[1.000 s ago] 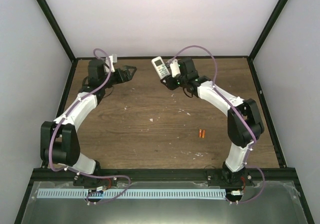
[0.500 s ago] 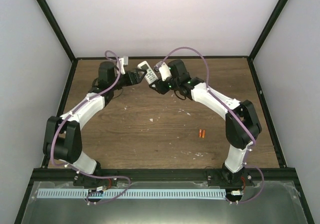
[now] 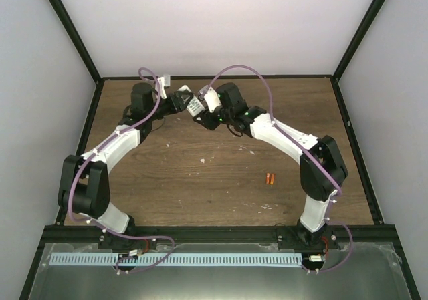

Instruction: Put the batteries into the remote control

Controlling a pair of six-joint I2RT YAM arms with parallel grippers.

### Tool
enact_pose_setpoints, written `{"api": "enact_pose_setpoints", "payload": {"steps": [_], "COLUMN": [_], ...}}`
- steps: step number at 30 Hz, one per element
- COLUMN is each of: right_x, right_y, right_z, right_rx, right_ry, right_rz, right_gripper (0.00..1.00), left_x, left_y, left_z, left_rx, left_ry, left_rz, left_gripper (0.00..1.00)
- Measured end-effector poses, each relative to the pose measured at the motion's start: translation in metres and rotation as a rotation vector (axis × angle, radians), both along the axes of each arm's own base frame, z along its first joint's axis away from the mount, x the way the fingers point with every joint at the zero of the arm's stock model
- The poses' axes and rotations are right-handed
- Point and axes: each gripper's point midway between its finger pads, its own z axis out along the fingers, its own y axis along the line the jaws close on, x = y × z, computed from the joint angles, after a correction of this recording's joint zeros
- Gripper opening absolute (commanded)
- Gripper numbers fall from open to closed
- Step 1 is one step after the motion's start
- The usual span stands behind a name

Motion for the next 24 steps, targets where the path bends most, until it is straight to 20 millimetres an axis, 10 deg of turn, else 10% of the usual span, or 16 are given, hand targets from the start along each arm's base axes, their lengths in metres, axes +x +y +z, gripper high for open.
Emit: {"api": "enact_pose_setpoints", "payload": {"steps": [16, 24], "right_x": [0.0045, 0.0077], "right_y": [-0.0016, -0.0036], "right_z": [-0.003, -0.0055], "right_rx": [-0.056, -0.074], "right_ry": [-0.049, -0.062], "right_rz": [-0.031, -0.044], "right_gripper": [0.29, 0.7], "left_x": [0.0042, 0.0055], "left_y": [-0.0023, -0.0065], "left_z": [0.0031, -0.0007], "left_rx": [-0.024, -0.038], "left_ry": [-0.018, -0.013], "left_rz": [-0.006, -0.027], "left_gripper": [0.13, 0.05]}}
